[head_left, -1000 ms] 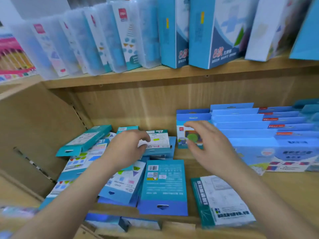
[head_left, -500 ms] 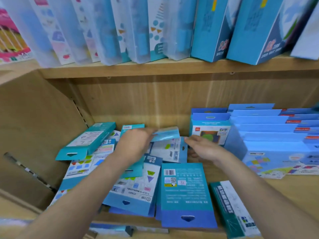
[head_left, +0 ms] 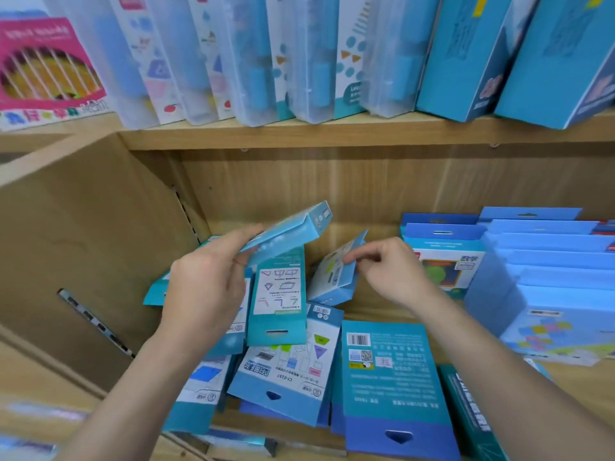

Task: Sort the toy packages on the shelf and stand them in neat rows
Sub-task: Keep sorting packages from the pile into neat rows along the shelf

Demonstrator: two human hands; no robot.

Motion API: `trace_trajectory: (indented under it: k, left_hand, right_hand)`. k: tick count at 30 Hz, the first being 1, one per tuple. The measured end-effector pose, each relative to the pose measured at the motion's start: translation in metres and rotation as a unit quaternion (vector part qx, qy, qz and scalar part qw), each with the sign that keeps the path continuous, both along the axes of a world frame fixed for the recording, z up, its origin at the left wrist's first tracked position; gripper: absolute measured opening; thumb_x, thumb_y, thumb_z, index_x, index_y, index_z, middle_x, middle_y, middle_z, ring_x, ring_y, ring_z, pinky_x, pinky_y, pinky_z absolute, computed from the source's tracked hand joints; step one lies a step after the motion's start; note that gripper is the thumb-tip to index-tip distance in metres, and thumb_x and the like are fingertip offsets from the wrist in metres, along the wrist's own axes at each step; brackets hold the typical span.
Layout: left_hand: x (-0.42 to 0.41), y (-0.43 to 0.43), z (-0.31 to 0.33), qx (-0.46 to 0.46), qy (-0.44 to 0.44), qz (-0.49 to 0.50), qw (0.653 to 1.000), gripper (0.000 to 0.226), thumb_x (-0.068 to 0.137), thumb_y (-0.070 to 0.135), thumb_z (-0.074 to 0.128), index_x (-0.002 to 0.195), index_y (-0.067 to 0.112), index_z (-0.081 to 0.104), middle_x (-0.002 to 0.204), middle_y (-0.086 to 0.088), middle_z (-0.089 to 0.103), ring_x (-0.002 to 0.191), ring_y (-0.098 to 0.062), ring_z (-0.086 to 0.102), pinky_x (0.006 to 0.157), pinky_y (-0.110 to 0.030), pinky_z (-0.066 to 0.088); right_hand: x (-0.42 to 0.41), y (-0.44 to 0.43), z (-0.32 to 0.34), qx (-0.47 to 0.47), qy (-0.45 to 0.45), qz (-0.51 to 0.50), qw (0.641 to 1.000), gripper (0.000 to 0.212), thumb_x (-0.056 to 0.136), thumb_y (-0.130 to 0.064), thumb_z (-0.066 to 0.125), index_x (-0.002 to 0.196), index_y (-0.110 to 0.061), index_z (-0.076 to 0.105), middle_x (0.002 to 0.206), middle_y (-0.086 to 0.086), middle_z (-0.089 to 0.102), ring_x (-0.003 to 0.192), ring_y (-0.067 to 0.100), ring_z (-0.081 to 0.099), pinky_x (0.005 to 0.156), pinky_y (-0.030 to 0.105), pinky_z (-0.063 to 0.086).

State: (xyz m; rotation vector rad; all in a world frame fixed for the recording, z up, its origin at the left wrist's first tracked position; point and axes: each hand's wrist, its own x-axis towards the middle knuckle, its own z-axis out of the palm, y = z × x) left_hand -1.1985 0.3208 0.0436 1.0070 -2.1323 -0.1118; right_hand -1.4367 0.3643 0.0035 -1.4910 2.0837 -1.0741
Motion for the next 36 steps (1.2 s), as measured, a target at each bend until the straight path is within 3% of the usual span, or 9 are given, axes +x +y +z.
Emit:
trace_trajectory:
  k: [2,5,12,21,24,26,29,32,36]
  left_hand:
    - [0.009,0.002,0.002,-0.010,0.020,0.012,1.000,0.020,0.096,0.016,0.051,0.108,0.021,0.066,0.072,0.006,0.065,0.055,-0.015,0.054,0.053,-0.023,0.037]
    - [0.016,0.001,0.010,0.036,0.077,0.019,0.996,0.020,0.096,0.032,0.042,0.080,0.027,0.053,0.054,0.014,0.047,0.049,-0.004,0.049,0.042,-0.014,0.030]
    - [0.022,-0.007,0.033,0.100,0.077,-0.010,0.992,0.022,0.092,0.039,0.043,0.074,0.030,0.051,0.069,0.011,0.060,0.064,-0.004,0.057,0.036,-0.020,0.034]
    - [0.036,-0.008,0.045,0.220,0.090,-0.091,0.967,0.030,0.083,0.040,0.047,0.083,0.013,0.061,0.075,0.010,0.070,0.065,-0.009,0.067,0.042,-0.023,0.048]
    - [0.039,-0.008,0.046,0.281,0.077,-0.143,0.946,0.024,0.085,0.040,0.053,0.082,0.020,0.064,0.078,0.000,0.073,0.067,-0.017,0.069,0.050,-0.037,0.053]
    - [0.036,-0.006,0.045,0.310,0.054,-0.188,0.930,0.019,0.085,0.038,0.055,0.082,0.023,0.065,0.078,-0.005,0.072,0.066,-0.020,0.068,0.050,-0.032,0.052]
    - [0.018,-0.002,0.036,0.280,-0.032,-0.246,0.927,0.022,0.089,0.041,0.057,0.079,0.022,0.062,0.070,-0.007,0.065,0.061,-0.025,0.059,0.050,-0.031,0.043]
    - [-0.008,0.002,0.025,0.231,-0.133,-0.270,0.925,0.026,0.088,0.045,0.053,0.078,0.022,0.056,0.058,0.002,0.054,0.052,-0.010,0.048,0.052,-0.029,0.040]
    - [-0.034,0.008,0.017,0.211,-0.165,-0.288,0.919,0.025,0.087,0.051,0.056,0.088,0.027,0.064,0.073,0.003,0.066,0.071,-0.013,0.061,0.065,-0.038,0.049]
  right_hand:
    - [-0.002,0.002,0.011,0.000,0.023,-0.008,1.000,0.032,0.083,-0.006,0.050,0.082,-0.024,0.077,0.046,-0.022,0.057,0.041,0.000,0.047,0.044,0.010,0.034]
    - [-0.003,0.005,0.028,0.028,0.105,0.037,0.993,0.038,0.079,0.001,0.051,0.090,-0.026,0.076,0.083,-0.011,0.074,0.076,0.005,0.063,0.069,0.017,0.045]
    - [-0.008,-0.020,0.050,0.046,0.293,0.135,0.945,0.017,0.082,-0.017,0.067,0.095,-0.023,0.074,0.091,-0.001,0.069,0.096,0.023,0.060,0.081,0.032,0.047]
    - [-0.030,-0.031,0.059,0.027,0.200,0.082,0.976,0.005,0.087,-0.029,0.065,0.086,-0.029,0.069,0.075,-0.012,0.063,0.080,0.014,0.060,0.074,0.031,0.048]
    - [-0.030,-0.030,0.061,-0.001,0.191,0.067,0.979,0.005,0.088,-0.028,0.063,0.084,-0.032,0.065,0.076,-0.013,0.063,0.081,0.014,0.060,0.076,0.033,0.049]
    - [-0.031,-0.029,0.064,-0.023,0.181,0.057,0.982,0.007,0.089,-0.027,0.061,0.084,-0.031,0.065,0.075,-0.013,0.062,0.081,0.015,0.060,0.076,0.033,0.048]
    - [-0.029,-0.030,0.066,-0.067,0.191,0.053,0.978,0.009,0.089,-0.025,0.059,0.088,-0.028,0.068,0.080,-0.009,0.066,0.082,0.016,0.060,0.078,0.037,0.049]
    - [-0.026,-0.037,0.065,-0.082,0.204,0.061,0.974,0.012,0.090,-0.023,0.057,0.089,-0.026,0.068,0.082,-0.006,0.067,0.082,0.018,0.060,0.079,0.039,0.049]
    - [-0.025,-0.049,0.057,-0.042,0.250,0.069,0.965,0.015,0.093,-0.024,0.054,0.099,-0.023,0.068,0.094,0.003,0.071,0.091,0.025,0.062,0.080,0.037,0.049]
